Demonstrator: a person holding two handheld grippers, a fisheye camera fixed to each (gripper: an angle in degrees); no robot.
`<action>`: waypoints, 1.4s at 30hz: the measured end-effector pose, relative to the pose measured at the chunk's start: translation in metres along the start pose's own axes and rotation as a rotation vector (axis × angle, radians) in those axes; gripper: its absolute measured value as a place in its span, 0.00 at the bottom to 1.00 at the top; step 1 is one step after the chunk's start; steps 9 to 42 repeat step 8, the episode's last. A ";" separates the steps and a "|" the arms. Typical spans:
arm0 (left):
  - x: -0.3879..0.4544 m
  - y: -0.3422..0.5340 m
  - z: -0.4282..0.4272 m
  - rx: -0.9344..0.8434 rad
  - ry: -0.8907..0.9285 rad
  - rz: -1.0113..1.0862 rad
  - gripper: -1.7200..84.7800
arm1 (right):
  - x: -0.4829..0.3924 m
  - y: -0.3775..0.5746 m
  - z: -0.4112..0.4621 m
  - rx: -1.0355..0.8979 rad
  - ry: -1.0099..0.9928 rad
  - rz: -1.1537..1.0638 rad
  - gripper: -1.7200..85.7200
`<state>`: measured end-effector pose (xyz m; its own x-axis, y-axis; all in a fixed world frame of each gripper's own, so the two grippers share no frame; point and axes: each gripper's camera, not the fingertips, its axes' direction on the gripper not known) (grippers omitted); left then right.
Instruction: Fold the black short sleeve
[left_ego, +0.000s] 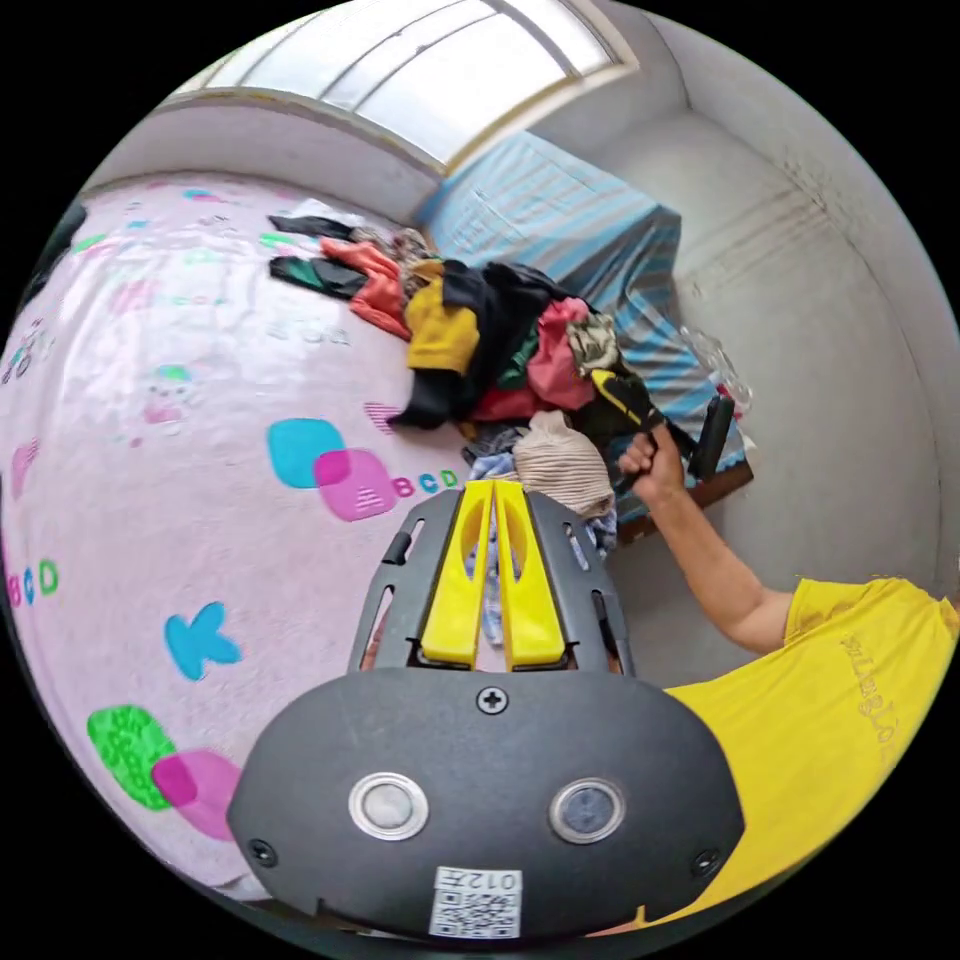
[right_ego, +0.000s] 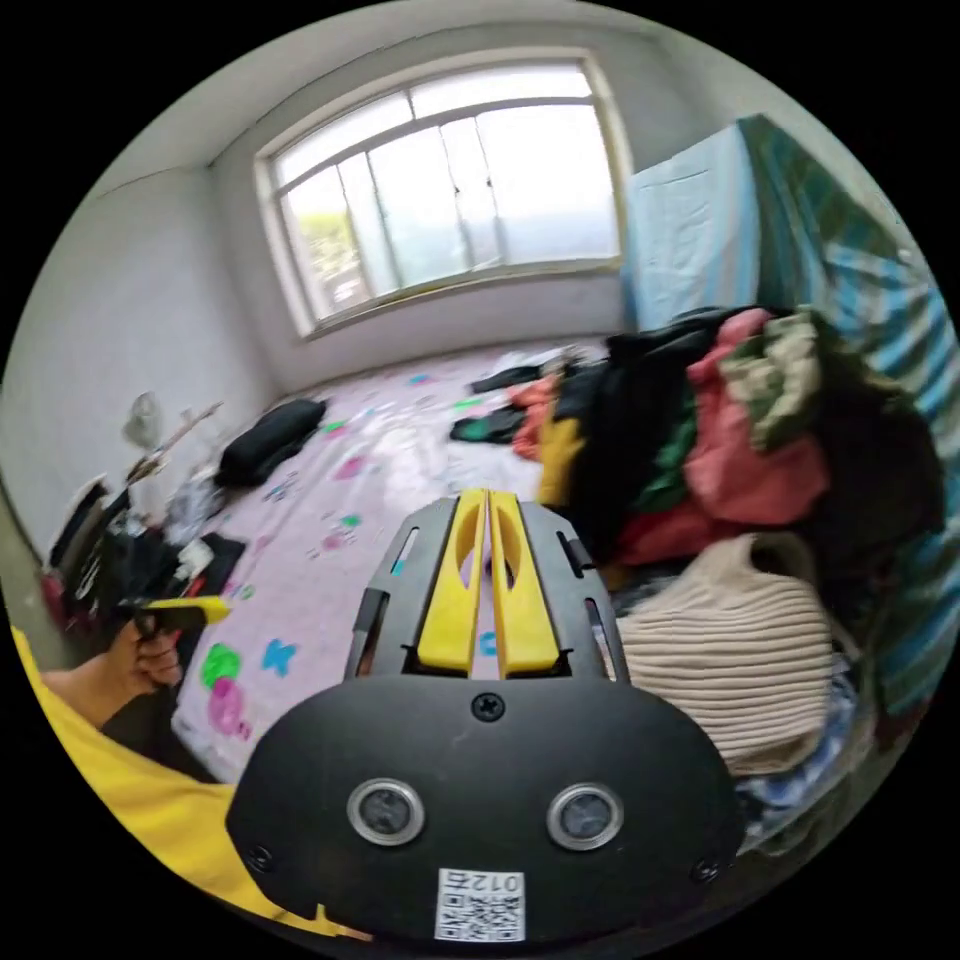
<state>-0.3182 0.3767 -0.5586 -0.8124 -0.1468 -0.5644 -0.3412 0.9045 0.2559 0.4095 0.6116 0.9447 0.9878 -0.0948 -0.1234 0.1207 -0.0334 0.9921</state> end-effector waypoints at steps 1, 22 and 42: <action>0.012 -0.011 0.007 -0.018 0.008 0.016 0.03 | 0.041 -0.019 -0.024 0.056 0.122 0.057 0.08; 0.164 -0.159 0.066 -0.134 0.023 0.179 0.03 | 0.183 -0.105 -0.079 0.080 0.412 0.201 0.16; 0.164 -0.159 0.066 -0.134 0.023 0.179 0.03 | 0.183 -0.105 -0.079 0.080 0.412 0.201 0.16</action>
